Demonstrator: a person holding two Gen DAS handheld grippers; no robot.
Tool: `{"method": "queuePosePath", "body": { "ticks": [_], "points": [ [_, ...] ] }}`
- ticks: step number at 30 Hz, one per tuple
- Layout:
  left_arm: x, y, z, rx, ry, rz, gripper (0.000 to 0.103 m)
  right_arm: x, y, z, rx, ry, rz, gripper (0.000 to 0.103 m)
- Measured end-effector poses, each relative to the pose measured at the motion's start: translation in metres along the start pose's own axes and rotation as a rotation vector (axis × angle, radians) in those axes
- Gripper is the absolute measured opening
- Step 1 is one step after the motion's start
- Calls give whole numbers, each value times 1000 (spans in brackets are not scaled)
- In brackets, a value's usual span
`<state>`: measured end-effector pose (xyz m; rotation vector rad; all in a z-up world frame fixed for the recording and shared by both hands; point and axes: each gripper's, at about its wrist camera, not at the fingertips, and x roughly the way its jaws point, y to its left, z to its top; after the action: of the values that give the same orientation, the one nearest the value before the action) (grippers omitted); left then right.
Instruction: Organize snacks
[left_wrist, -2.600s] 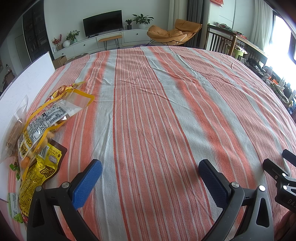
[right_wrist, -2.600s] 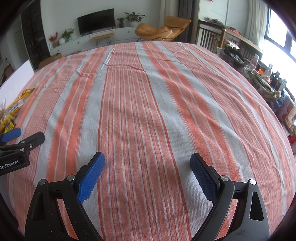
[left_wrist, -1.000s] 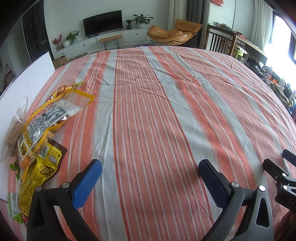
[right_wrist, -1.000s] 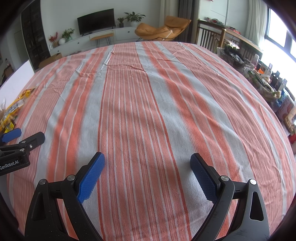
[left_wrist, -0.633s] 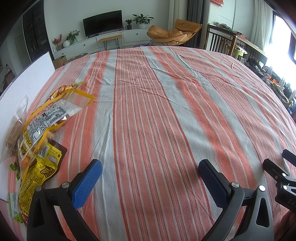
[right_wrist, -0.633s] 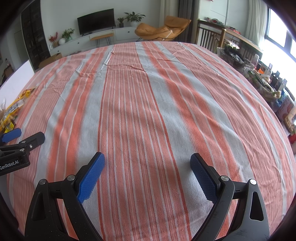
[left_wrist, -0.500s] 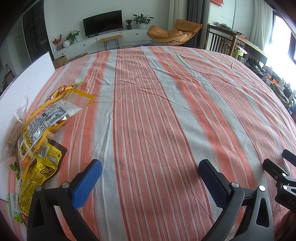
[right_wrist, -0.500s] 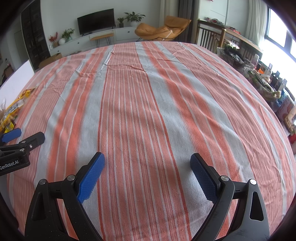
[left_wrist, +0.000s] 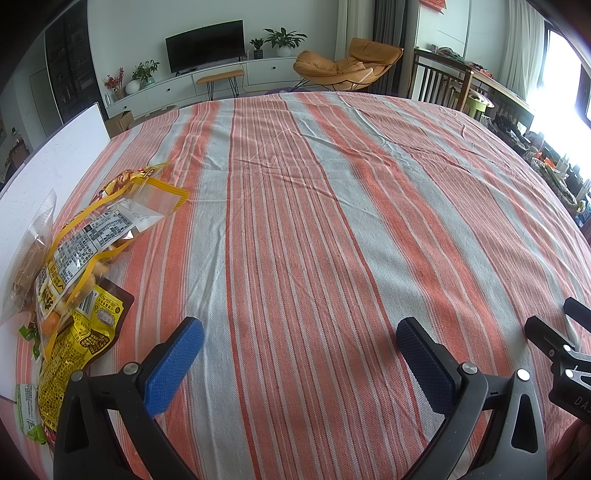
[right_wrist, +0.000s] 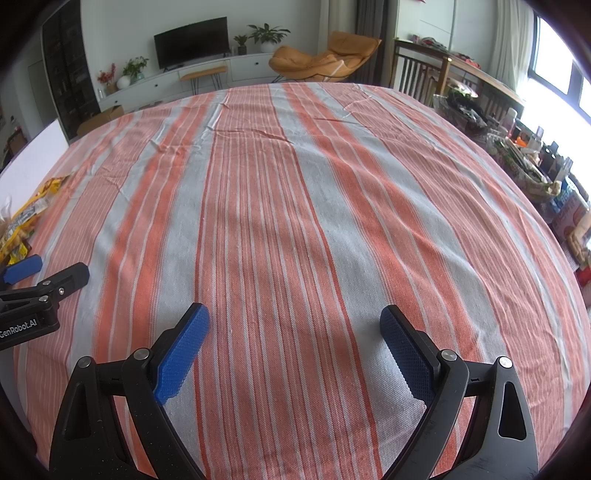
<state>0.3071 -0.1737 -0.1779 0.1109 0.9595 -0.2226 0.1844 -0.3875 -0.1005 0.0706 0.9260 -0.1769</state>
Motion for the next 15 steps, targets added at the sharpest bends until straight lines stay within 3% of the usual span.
{"method": "queuePosePath", "body": {
  "ticks": [15],
  "points": [
    [-1,0,0,0,2,2,103,0,0,0,0,0,0,95]
  ]
}}
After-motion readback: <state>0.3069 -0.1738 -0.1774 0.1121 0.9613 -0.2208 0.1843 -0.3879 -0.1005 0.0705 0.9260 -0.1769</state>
